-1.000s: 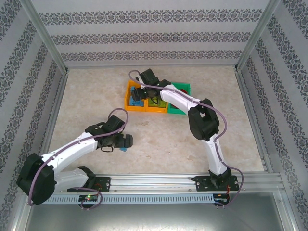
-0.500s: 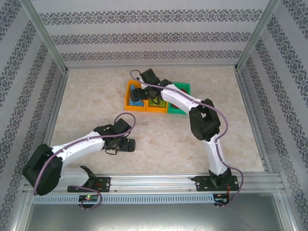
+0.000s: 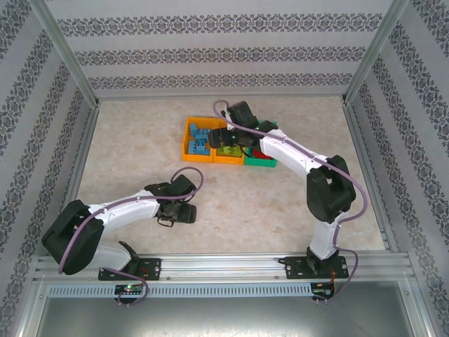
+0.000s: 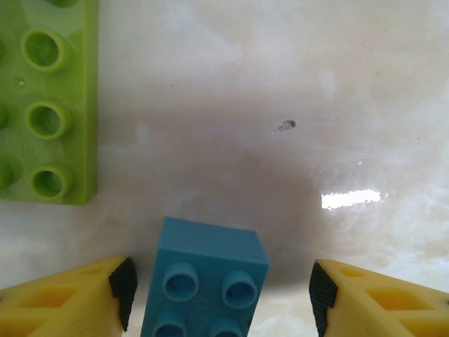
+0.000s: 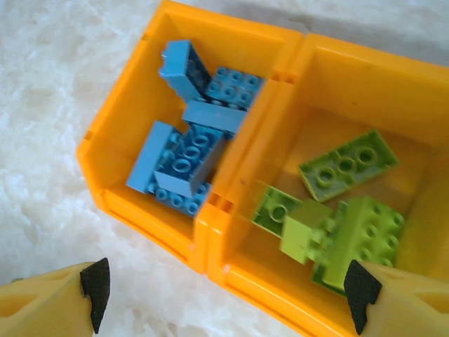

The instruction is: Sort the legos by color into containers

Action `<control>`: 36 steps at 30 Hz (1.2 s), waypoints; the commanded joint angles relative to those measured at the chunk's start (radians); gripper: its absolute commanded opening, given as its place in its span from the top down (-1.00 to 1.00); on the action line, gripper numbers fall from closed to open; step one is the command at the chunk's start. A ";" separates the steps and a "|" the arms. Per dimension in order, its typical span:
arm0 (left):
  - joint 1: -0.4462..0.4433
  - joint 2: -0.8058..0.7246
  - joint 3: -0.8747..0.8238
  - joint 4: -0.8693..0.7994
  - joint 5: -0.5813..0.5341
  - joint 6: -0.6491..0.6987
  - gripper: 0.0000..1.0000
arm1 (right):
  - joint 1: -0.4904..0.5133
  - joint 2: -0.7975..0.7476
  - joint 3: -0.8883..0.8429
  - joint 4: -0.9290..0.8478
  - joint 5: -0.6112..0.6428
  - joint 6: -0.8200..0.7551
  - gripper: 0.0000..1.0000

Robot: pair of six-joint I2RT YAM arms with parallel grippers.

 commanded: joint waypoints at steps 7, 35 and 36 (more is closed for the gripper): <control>-0.014 0.037 0.021 0.034 -0.007 -0.010 0.17 | -0.066 -0.182 -0.225 0.047 0.058 0.026 -0.79; 0.256 0.483 0.846 -0.080 -0.008 0.229 0.30 | -0.024 -0.520 -0.811 0.278 0.118 0.098 -0.80; 0.264 0.509 0.872 -0.081 -0.007 0.231 0.29 | -0.024 -0.532 -0.822 0.278 0.121 0.100 -0.79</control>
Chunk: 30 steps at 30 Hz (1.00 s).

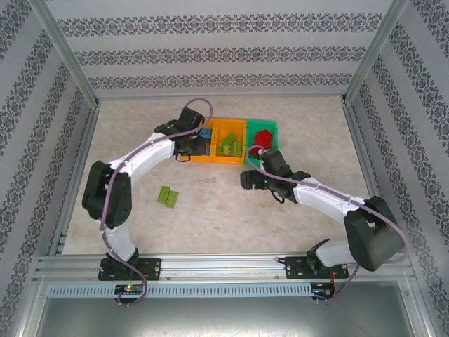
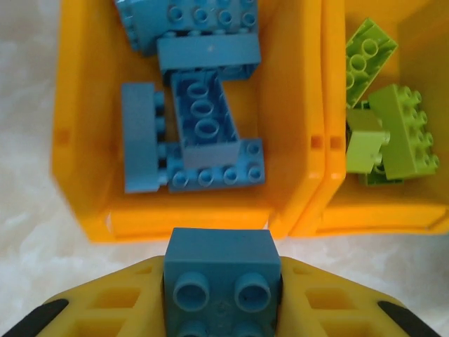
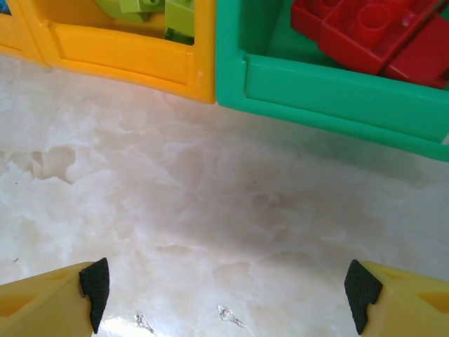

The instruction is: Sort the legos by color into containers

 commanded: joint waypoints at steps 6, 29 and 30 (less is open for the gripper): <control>0.048 0.165 0.208 -0.048 0.011 0.045 0.21 | 0.000 -0.102 -0.085 0.024 0.052 0.039 -0.81; 0.048 -0.322 -0.364 -0.057 -0.096 -0.032 -0.61 | -0.008 -0.123 -0.115 0.030 0.048 0.021 -0.85; 0.047 -0.364 -0.417 -0.062 -0.093 -0.059 -0.62 | -0.008 -0.118 -0.111 0.030 0.046 0.021 -0.85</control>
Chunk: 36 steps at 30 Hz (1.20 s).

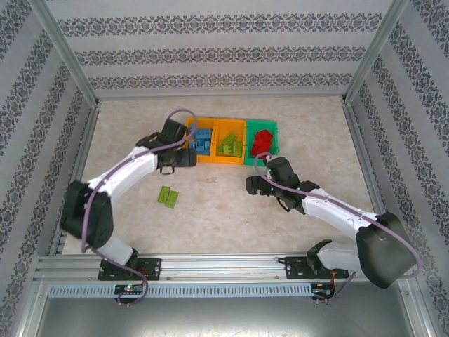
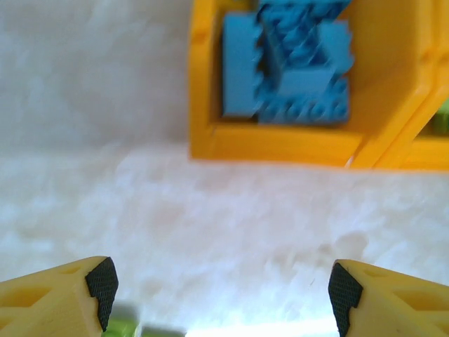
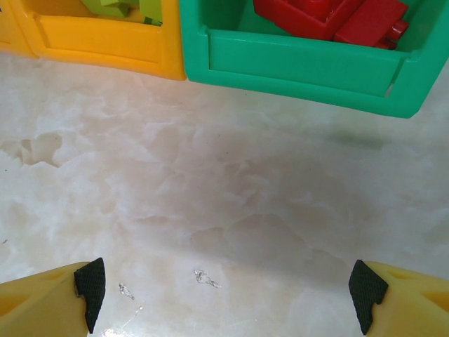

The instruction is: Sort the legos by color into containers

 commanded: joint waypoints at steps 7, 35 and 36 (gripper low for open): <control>0.007 -0.273 -0.350 -0.053 -0.068 -0.146 -0.66 | -0.008 0.051 0.033 0.028 -0.011 0.003 -0.84; -0.131 0.042 -0.333 0.161 0.037 -0.222 -0.52 | -0.012 0.013 0.018 0.001 0.004 0.017 -0.84; -0.139 0.055 -0.323 0.164 0.037 -0.226 -0.52 | -0.014 0.011 0.016 0.001 0.005 0.017 -0.85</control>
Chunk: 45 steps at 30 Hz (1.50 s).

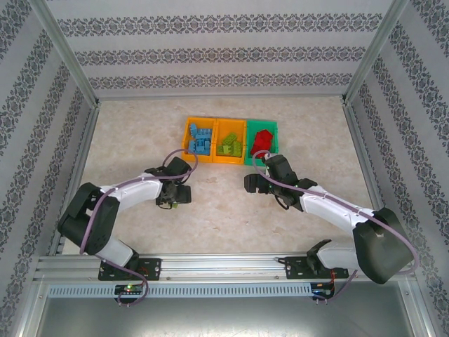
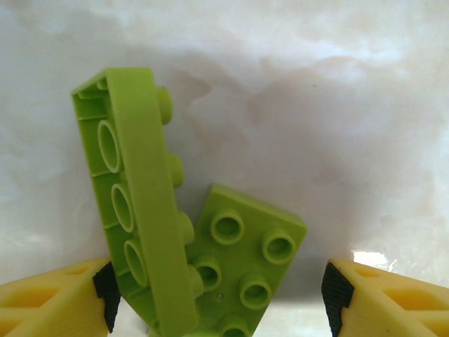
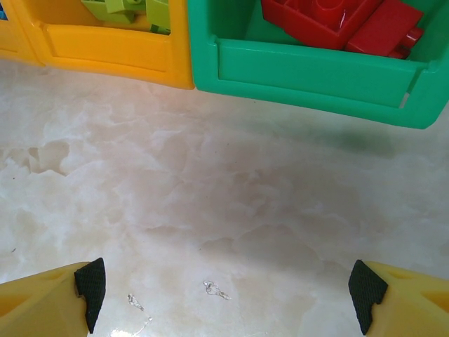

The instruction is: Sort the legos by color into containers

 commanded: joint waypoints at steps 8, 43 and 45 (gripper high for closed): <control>-0.089 0.121 0.080 0.055 0.049 -0.051 -0.39 | -0.022 -0.054 -0.035 -0.010 0.027 0.006 -0.85; -0.300 0.336 0.279 0.050 0.068 -0.137 -0.14 | -0.080 -0.166 -0.126 -0.014 0.037 0.018 -0.87; -0.302 0.343 0.287 0.050 0.068 -0.136 -0.02 | -0.084 -0.174 -0.130 -0.016 0.038 0.018 -0.87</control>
